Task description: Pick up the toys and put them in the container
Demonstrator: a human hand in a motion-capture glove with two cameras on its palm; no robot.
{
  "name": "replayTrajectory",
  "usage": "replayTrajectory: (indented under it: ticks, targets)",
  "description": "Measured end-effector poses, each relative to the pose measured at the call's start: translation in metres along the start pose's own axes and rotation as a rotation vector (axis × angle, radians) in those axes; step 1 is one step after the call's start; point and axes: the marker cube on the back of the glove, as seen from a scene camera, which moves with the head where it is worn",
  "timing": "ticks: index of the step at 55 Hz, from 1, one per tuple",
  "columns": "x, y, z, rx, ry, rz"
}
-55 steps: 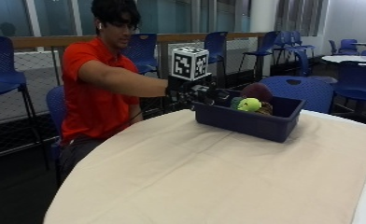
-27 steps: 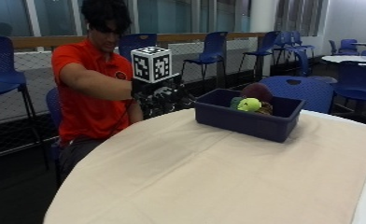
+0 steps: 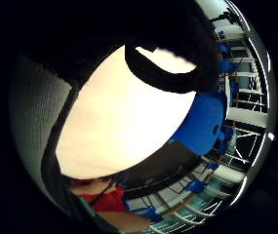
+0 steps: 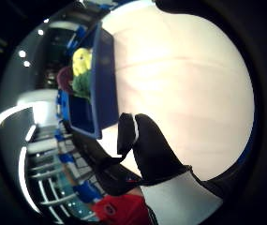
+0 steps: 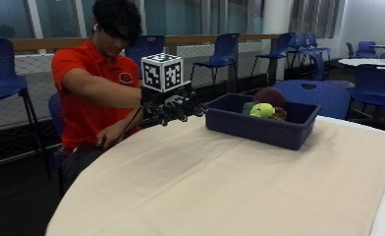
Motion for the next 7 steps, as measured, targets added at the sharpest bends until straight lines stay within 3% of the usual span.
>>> replayTrajectory:
  ticks: [7]
  targets:
    - [0.0068, 0.0005, -0.0016, 0.006, -0.011, 0.006]
